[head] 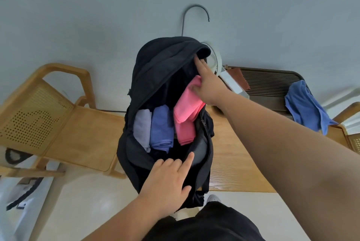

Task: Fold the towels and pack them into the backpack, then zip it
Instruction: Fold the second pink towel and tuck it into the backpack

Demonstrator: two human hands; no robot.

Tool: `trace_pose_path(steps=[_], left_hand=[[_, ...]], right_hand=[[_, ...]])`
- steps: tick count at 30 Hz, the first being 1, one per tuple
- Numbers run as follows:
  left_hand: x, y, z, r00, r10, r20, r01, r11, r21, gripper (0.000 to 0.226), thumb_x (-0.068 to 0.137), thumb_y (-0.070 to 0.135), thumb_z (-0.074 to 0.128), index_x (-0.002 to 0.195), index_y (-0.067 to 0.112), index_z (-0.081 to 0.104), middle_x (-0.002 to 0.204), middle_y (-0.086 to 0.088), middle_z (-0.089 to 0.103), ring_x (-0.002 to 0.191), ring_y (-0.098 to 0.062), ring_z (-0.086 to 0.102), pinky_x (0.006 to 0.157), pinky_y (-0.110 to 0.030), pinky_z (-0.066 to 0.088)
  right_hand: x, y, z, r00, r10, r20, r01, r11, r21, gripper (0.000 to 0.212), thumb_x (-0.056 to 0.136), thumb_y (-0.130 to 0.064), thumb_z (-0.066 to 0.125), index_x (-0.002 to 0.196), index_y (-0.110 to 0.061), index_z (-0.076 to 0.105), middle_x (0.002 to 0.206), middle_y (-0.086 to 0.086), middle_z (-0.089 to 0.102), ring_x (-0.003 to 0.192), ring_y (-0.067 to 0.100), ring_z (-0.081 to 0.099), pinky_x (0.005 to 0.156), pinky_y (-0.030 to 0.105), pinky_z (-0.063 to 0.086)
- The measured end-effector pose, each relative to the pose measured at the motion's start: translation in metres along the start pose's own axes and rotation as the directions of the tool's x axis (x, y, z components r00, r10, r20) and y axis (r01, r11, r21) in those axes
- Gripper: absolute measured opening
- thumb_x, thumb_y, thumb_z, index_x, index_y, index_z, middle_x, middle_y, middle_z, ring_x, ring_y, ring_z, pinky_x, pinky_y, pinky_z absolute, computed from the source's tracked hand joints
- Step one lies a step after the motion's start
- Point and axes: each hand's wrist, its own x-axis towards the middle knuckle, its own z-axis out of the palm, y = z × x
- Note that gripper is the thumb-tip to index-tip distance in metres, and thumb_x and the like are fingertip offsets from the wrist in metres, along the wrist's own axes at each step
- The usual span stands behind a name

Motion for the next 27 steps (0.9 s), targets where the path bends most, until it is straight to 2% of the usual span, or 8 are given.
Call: trace_pose_path(steps=[7, 10, 13, 18, 20, 22, 24, 27], left_hand=[[-0.003, -0.037, 0.015, 0.947, 0.055, -0.315, -0.062, 0.998, -0.012, 0.06, 0.088, 0.048, 0.054, 0.139, 0.017, 0.053, 0.094, 0.007, 0.061, 0.089, -0.018, 0.058, 0.091, -0.04, 0.05], [-0.012, -0.048, 0.017, 0.916, 0.027, -0.401, -0.029, 1.0, 0.002, 0.048, 0.086, 0.044, 0.062, 0.124, 0.015, 0.066, 0.103, 0.002, 0.065, 0.099, -0.022, 0.06, 0.1, -0.044, 0.045], [-0.026, -0.056, 0.023, 0.89, -0.011, -0.455, 0.025, 0.999, 0.024, 0.047, 0.081, 0.038, 0.069, 0.122, 0.016, 0.067, 0.111, 0.0, 0.066, 0.11, -0.022, 0.06, 0.104, -0.051, 0.042], [-0.041, -0.065, 0.044, 0.837, 0.038, -0.546, 0.022, 0.994, 0.103, 0.033, 0.085, 0.015, 0.064, 0.117, 0.016, 0.069, 0.104, -0.001, 0.066, 0.103, -0.025, 0.063, 0.093, -0.044, 0.043], [-0.04, -0.068, 0.049, 0.811, 0.065, -0.581, 0.007, 0.993, 0.12, 0.031, 0.087, 0.009, 0.056, 0.113, 0.015, 0.071, 0.097, -0.001, 0.067, 0.094, -0.026, 0.064, 0.085, -0.042, 0.043], [-0.037, -0.069, 0.052, 0.799, 0.083, -0.596, 0.0, 0.99, 0.139, 0.03, 0.087, 0.009, 0.054, 0.11, 0.015, 0.072, 0.092, -0.001, 0.066, 0.09, -0.026, 0.063, 0.081, -0.041, 0.043], [-0.036, -0.068, 0.052, 0.795, 0.089, -0.6, -0.003, 0.99, 0.142, 0.028, 0.088, 0.009, 0.055, 0.108, 0.015, 0.073, 0.091, -0.001, 0.066, 0.09, -0.026, 0.062, 0.08, -0.042, 0.044], [-0.039, -0.065, 0.053, 0.8, 0.078, -0.594, -0.001, 0.992, 0.129, 0.03, 0.091, 0.009, 0.051, 0.11, 0.014, 0.073, 0.095, -0.003, 0.067, 0.094, -0.026, 0.063, 0.081, -0.042, 0.045]], right_hand=[[-0.042, -0.021, 0.026, 0.951, -0.114, -0.286, 0.113, 0.993, -0.021, 0.047, 0.082, -0.021, 0.07, 0.124, -0.017, 0.049, 0.129, 0.003, 0.042, 0.1, 0.018, 0.053, 0.079, 0.041, 0.053], [-0.065, -0.027, 0.053, 0.979, -0.091, -0.185, 0.096, 0.995, 0.022, 0.05, 0.088, -0.023, 0.067, 0.134, -0.024, 0.046, 0.121, 0.002, 0.045, 0.093, 0.021, 0.056, 0.078, 0.036, 0.049], [-0.063, -0.024, 0.08, 0.985, 0.174, -0.004, -0.171, 0.967, 0.188, 0.047, 0.092, -0.021, 0.06, 0.137, -0.033, 0.05, 0.119, 0.003, 0.045, 0.088, 0.018, 0.057, 0.077, 0.027, 0.043], [-0.055, -0.031, 0.114, 0.841, 0.418, 0.343, -0.539, 0.598, 0.593, 0.015, 0.092, -0.015, 0.064, 0.103, -0.024, 0.059, 0.103, 0.004, 0.06, 0.091, 0.027, 0.061, 0.06, 0.031, 0.049], [-0.057, -0.032, 0.117, 0.839, 0.344, 0.421, -0.517, 0.747, 0.418, 0.02, 0.088, -0.02, 0.072, 0.102, -0.021, 0.058, 0.097, 0.001, 0.057, 0.087, 0.02, 0.057, 0.061, 0.028, 0.045], [-0.058, -0.032, 0.117, 0.804, 0.273, 0.528, -0.291, 0.955, -0.052, 0.029, 0.087, -0.027, 0.071, 0.111, -0.018, 0.057, 0.099, 0.001, 0.058, 0.085, 0.018, 0.055, 0.06, 0.026, 0.04], [-0.057, -0.034, 0.121, 0.739, 0.281, 0.613, -0.073, 0.937, -0.341, 0.038, 0.091, -0.023, 0.064, 0.125, -0.015, 0.05, 0.1, 0.004, 0.061, 0.088, 0.022, 0.058, 0.062, 0.028, 0.041], [-0.053, -0.039, 0.135, 0.693, 0.285, 0.663, 0.007, 0.916, -0.401, 0.056, 0.09, -0.024, 0.061, 0.14, -0.022, 0.036, 0.089, -0.002, 0.055, 0.088, 0.023, 0.058, 0.068, 0.033, 0.042]])
